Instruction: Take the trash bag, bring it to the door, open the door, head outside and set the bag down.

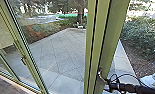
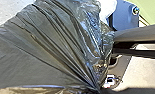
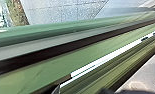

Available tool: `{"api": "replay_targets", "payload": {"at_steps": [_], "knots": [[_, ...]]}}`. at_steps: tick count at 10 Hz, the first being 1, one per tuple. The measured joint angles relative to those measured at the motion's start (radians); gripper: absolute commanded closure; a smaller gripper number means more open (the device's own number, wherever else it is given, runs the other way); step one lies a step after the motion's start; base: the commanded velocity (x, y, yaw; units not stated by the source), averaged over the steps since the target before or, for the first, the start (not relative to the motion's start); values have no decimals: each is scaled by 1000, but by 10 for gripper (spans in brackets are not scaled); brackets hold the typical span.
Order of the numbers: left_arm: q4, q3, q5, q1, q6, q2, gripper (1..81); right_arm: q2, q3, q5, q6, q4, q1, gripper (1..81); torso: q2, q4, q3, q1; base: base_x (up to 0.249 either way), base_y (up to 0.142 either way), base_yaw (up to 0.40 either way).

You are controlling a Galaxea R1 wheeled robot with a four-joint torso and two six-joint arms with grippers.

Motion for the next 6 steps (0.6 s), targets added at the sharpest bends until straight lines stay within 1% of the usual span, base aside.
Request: {"api": "replay_targets", "payload": {"at_steps": [2, 3, 5, 6], "knots": [[-5, 0, 2, -5, 0, 0, 811, -5, -27, 24, 10, 2, 47, 10, 1, 0, -33, 1, 0, 0, 0], [-5, 0, -3, -8, 0, 0, 811, 1, -69, 23, 22, 7, 76, 10, 1, 0, -42, 1, 0, 0, 0], [-6, 0, 4, 1, 0, 0, 811, 12, -132, 16, 45, 14, 117, 10, 2, 1, -46, 3, 0, 0, 0], [-6, 0, 7, -2, 0, -1, 811, 8, -137, 12, 47, 15, 126, 10, 3, 1, -46, 4, 0, 0, 0]]}}
